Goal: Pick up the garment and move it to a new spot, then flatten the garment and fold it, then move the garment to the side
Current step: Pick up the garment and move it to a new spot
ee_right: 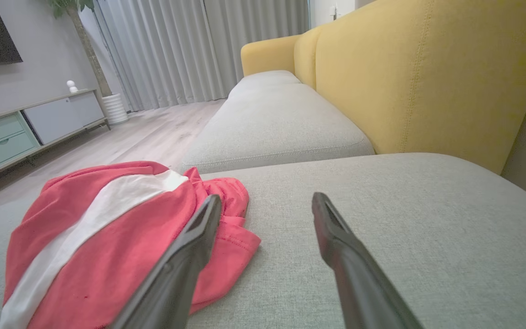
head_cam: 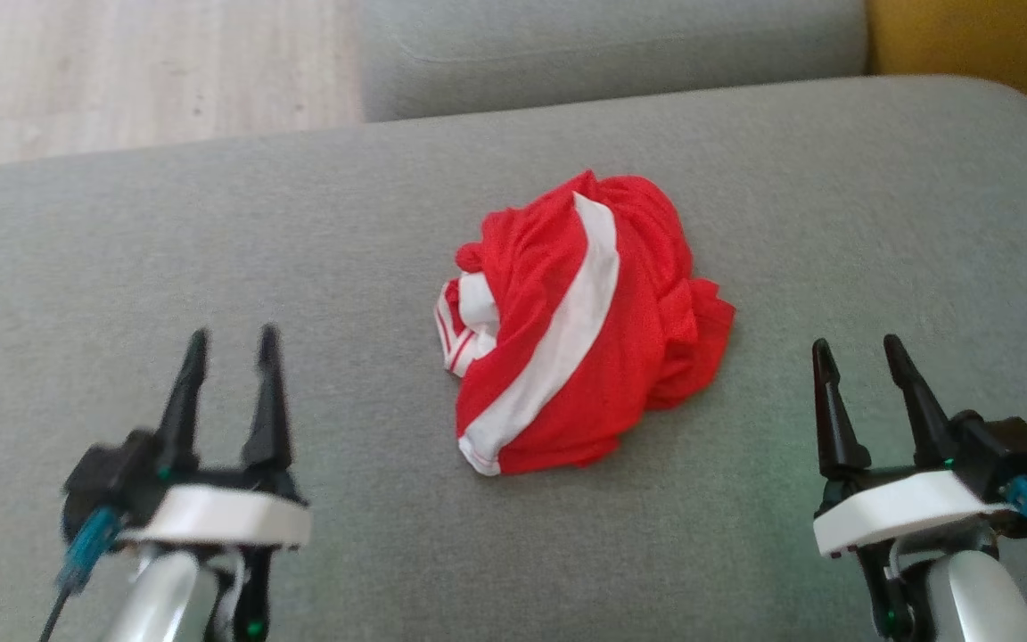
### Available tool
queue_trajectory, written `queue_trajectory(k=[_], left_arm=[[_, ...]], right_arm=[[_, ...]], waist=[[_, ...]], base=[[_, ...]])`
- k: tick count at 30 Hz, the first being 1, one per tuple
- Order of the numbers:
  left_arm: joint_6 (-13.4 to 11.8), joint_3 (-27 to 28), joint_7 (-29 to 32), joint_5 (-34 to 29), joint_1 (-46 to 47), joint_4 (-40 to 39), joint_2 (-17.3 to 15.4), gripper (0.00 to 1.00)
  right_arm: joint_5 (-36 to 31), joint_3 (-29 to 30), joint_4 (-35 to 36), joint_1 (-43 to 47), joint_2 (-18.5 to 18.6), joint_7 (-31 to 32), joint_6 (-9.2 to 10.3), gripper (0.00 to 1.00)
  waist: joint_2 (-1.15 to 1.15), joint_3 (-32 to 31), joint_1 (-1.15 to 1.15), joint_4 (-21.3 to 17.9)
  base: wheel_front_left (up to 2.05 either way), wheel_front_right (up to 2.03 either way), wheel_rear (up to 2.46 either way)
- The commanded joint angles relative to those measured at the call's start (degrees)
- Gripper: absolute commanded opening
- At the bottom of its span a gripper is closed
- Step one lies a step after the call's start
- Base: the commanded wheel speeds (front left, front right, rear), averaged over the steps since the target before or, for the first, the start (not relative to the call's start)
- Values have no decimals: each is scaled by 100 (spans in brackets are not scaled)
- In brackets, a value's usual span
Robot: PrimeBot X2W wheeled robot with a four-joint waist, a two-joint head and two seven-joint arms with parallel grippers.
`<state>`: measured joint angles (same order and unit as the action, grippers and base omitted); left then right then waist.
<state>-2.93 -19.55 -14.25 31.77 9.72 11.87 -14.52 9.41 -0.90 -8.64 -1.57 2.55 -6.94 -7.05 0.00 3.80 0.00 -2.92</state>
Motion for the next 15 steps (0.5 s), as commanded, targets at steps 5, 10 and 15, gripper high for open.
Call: queue_trajectory(k=[5,10,15], left_arm=[[-96,674,-71,-197,-365,-366,-145,100],[-113,852,-73,-392,-784,-393,-146,100],[-128,756,-33,-548,-948,-380,-232,100]], right_arm=[[-77,-145,260,12,32,183,-44,100],[-76,-135,289,126,32,342,-44,100],[-74,-119,330,204,32,450,-44,100]], waist=[[0,-198,0,246],[0,-269,0,346],[0,-285,0,405]], base=[[0,0,0],[0,0,0],[0,0,0]])
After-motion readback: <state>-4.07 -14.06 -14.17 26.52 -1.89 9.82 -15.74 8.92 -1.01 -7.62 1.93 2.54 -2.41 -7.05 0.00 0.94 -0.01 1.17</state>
